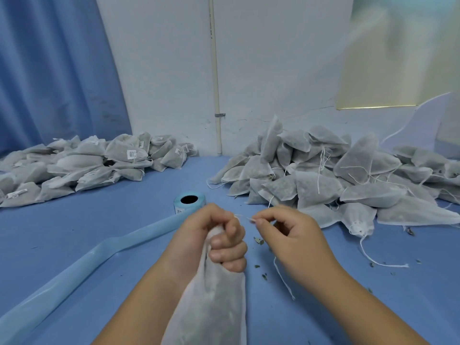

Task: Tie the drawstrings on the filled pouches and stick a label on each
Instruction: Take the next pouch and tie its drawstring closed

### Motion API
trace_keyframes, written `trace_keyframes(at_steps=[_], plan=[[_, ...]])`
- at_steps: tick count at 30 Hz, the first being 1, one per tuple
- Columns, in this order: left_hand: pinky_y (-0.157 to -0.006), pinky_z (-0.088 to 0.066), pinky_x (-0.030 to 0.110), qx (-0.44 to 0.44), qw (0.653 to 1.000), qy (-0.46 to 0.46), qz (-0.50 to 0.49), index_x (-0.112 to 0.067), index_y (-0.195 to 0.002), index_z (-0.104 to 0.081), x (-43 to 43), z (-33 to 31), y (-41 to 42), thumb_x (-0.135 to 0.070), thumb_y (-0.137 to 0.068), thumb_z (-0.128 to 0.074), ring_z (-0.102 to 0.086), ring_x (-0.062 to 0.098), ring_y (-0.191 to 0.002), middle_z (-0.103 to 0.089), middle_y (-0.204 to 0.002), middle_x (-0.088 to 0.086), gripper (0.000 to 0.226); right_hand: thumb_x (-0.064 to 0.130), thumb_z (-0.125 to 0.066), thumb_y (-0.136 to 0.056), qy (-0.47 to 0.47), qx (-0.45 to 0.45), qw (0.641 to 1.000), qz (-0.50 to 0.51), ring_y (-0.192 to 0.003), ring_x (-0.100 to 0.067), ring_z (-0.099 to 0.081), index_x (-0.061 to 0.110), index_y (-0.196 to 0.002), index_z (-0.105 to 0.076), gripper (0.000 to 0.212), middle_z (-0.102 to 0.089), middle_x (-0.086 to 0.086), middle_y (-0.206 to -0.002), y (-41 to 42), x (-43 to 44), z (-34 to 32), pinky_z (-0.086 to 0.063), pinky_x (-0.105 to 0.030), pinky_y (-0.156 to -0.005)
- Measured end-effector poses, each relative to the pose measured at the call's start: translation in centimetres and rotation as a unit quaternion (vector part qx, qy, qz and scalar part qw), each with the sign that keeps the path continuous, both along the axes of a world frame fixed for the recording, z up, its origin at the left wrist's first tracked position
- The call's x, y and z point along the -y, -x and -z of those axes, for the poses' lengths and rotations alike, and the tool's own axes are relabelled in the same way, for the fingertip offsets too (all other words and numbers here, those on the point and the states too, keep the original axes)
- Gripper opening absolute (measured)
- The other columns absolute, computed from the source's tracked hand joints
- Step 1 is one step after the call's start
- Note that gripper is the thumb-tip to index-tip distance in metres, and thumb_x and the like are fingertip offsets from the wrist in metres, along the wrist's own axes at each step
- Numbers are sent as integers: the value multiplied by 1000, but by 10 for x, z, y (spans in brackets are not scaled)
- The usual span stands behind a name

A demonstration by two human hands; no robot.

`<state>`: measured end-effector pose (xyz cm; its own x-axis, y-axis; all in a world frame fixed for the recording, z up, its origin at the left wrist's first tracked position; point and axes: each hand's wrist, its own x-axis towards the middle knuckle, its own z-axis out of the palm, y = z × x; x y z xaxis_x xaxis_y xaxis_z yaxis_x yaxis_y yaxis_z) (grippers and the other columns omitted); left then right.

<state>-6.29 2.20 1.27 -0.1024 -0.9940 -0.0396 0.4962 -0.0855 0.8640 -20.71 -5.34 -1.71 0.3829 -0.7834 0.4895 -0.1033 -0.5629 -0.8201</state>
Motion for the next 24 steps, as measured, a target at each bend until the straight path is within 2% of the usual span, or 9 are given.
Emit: trace_keyframes(at_steps=[2, 4, 6, 8, 11, 14, 18, 24], plan=[[-38, -29, 20, -69, 997, -26, 5, -12, -47, -50, 3, 2, -5, -14, -66, -52, -19, 10, -35, -28, -38, -3, 19, 15, -64, -86, 40, -23, 997, 58, -61, -7, -53, 33, -92, -66, 19, -58, 18, -90, 1, 1, -1, -39, -9, -64], [-39, -26, 21, -92, 995, -50, 3, -12, -47, -48, 6, 4, -6, -13, -66, -50, -14, 10, -39, -28, -37, -3, 20, 17, -64, -85, 88, -25, 992, 86, -67, -8, -55, 30, -97, -64, 18, -54, 15, -93, 3, -1, -5, -38, -9, -66], [-40, -24, 21, -96, 993, -64, 8, -13, -47, -48, 8, 6, -6, -13, -66, -50, -14, 10, -39, -28, -37, -3, 19, 22, -63, -81, 79, 6, 996, 40, -63, -7, -53, 30, -85, -65, 9, -55, 12, -80, 4, -5, -8, -39, -11, -63], [-42, -26, 21, -92, 993, -66, 26, -13, -49, -49, 9, 10, -5, -14, -67, -52, -19, 10, -36, -28, -38, -3, 18, 26, -60, -78, 14, 24, 998, -56, -55, -4, -46, 25, -73, -65, 7, -55, 9, -65, 2, -13, -9, -39, -15, -55], [-42, -33, 22, -69, 994, -62, 56, -12, -51, -52, 10, 13, -4, -16, -70, -50, -31, 10, -32, -31, -38, -4, 19, 19, -64, -85, -40, 6, 994, -103, -53, -7, -41, 21, -71, -64, 13, -51, 4, -59, -2, -19, -7, -36, -19, -50], [-42, -35, 23, -16, 997, -61, 41, -12, -52, -51, 10, 15, -1, -17, -70, -51, -30, 10, -33, -28, -40, -4, 18, 13, -64, -84, -69, -3, 993, -98, -54, -10, -40, 20, -69, -64, 17, -48, 6, -56, 1, -17, -9, -34, -22, -50], [-44, -30, 23, 54, 997, -63, 4, -11, -52, -51, 9, 17, 0, -20, -70, -52, -24, 11, -37, -25, -44, -4, 19, 11, -65, -82, -119, -25, 984, -131, -51, -12, -43, 21, -66, -64, 19, -49, 10, -52, 7, -13, -14, -37, -23, -48], [-48, -22, 24, 100, 992, -81, -1, -12, -50, -49, 8, 15, 1, -23, -63, -57, -24, 10, -38, -25, -45, -3, 19, 3, -64, -84, -141, -40, 978, -150, -50, -11, -45, 13, -70, -66, 17, -51, 5, -53, 7, -10, -14, -37, -22, -46]])
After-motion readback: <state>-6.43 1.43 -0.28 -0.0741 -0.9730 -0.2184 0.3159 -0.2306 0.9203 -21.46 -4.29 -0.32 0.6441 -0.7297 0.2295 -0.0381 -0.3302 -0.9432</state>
